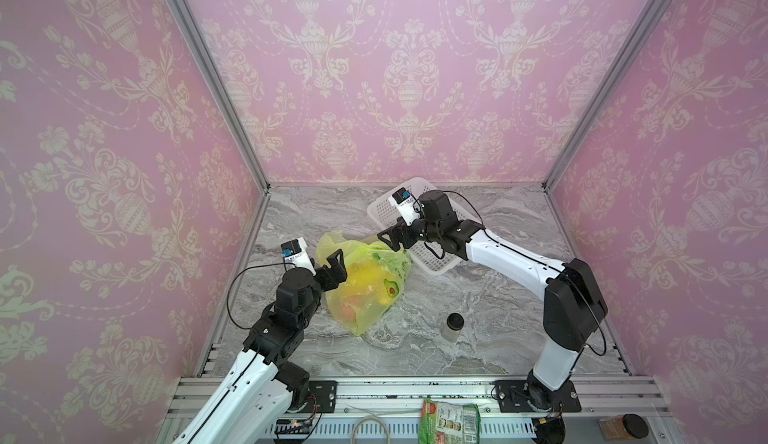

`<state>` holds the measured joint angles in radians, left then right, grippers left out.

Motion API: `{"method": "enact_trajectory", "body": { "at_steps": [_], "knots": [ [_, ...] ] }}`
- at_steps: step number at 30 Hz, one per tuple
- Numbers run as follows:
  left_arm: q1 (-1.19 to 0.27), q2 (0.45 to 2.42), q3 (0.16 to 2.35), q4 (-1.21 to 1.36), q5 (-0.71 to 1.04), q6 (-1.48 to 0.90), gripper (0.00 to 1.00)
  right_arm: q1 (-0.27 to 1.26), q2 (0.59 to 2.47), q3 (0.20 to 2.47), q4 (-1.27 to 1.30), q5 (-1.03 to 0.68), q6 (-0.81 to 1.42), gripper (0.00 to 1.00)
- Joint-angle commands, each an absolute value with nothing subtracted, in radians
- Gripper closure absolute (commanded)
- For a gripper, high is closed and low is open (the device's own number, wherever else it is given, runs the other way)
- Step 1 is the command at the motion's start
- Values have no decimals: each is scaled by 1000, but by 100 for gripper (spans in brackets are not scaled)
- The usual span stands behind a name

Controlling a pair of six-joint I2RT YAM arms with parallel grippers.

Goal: Untie the knot of the plastic bag and take out the fruit

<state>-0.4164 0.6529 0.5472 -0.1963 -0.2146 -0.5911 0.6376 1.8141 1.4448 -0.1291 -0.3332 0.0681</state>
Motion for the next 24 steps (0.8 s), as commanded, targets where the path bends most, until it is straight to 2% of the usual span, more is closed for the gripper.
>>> {"method": "enact_trajectory", "body": {
  "at_steps": [1,7,8,11,12,13,16,19,24],
  "knots": [
    [-420,748,614,-324,-140,-523,3,652,1859,1485,-253,-403,19,7],
    [-420,881,630,-315,-128,-532,1,653,1885,1509,-292,-407,-8,22],
    [-420,887,634,-313,-129,-539,3,653,1886,1514,-297,-401,-10,33],
    [-419,889,662,-330,-119,-546,15,654,1882,1510,-286,-383,-2,86],
    [-419,889,685,-357,-125,-547,16,654,1873,1494,-265,-377,5,97],
    [-419,890,711,-385,-135,-550,15,653,1864,1479,-246,-373,10,100],
    [-419,885,807,-472,-139,-563,1,653,1820,1433,-195,-348,29,100],
    [-419,882,895,-533,-116,-560,1,653,1750,1349,-118,-356,35,100],
    [-416,952,993,-540,-194,-527,1,654,1639,1224,-19,-439,14,100]
  ]
}}
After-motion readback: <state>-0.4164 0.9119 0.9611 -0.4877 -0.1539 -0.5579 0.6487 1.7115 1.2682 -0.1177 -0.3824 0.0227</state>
